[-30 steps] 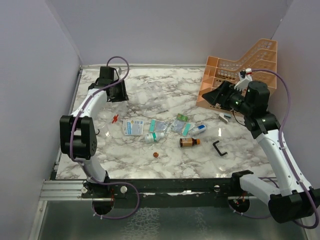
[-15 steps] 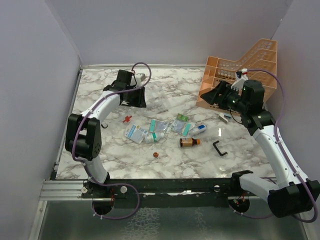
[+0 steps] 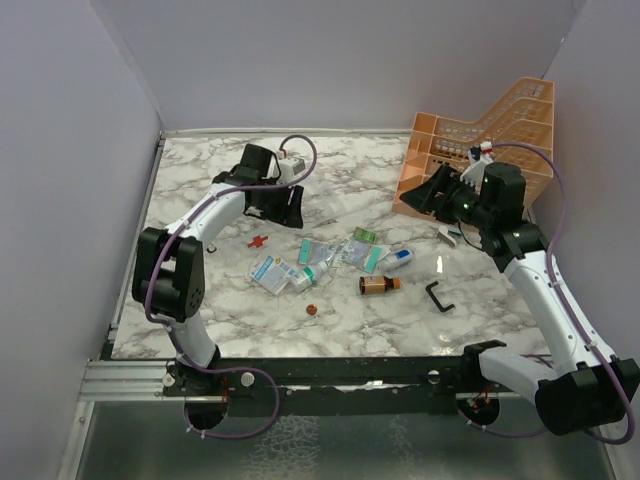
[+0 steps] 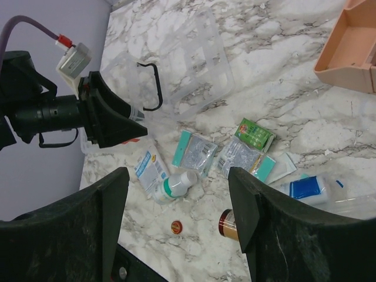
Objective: Organize the medicine kit
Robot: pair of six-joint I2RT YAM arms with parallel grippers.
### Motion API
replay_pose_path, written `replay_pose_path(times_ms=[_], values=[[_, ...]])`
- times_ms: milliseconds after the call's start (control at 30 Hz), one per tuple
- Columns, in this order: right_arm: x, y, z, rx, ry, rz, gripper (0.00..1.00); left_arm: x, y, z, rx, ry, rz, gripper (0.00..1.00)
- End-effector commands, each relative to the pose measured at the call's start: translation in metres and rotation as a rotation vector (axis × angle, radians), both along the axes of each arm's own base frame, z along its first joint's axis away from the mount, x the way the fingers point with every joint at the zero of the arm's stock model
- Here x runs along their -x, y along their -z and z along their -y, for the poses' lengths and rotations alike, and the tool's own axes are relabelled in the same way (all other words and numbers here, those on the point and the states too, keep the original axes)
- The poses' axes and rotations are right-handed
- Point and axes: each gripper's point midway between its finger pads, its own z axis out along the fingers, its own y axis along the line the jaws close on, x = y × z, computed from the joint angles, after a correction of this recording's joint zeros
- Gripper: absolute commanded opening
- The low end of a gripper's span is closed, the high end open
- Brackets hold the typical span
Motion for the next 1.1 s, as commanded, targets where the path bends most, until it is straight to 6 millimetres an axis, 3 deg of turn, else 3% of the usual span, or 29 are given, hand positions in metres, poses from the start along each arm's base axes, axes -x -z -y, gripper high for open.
replay_pose_path(times_ms=[0, 167, 267, 433, 567, 700, 833, 1067], values=[[0.007, 0.008, -0.008, -0.032, -0.047, -0.043, 0.70, -0.018, -0.043, -0.016, -0.072, -0.110, 0.117, 0.60], [0.009, 0.017, -0.007, -0.054, -0.028, -0.071, 0.70, -0.013, -0.091, -0.016, 0.001, -0.194, 0.178, 0.69], [0.015, 0.021, -0.013, -0.085, -0.058, -0.102, 0.70, 0.008, -0.115, 0.000, 0.053, -0.114, 0.224, 0.71], [0.020, 0.038, -0.021, -0.138, -0.080, -0.177, 0.70, 0.049, -0.129, 0.038, 0.104, 0.035, 0.266, 0.71], [0.023, 0.048, -0.018, -0.146, -0.048, -0.216, 0.70, 0.081, -0.100, 0.063, 0.097, 0.120, 0.213, 0.68], [0.030, 0.053, -0.015, -0.145, -0.026, -0.231, 0.70, 0.100, -0.064, 0.075, 0.030, 0.141, 0.139, 0.64], [0.038, 0.061, -0.009, -0.143, 0.015, -0.261, 0.69, 0.110, -0.033, 0.068, -0.061, 0.112, 0.059, 0.64], [0.044, 0.071, 0.004, -0.114, 0.092, -0.291, 0.66, 0.109, 0.005, 0.054, -0.174, 0.070, 0.006, 0.64]])
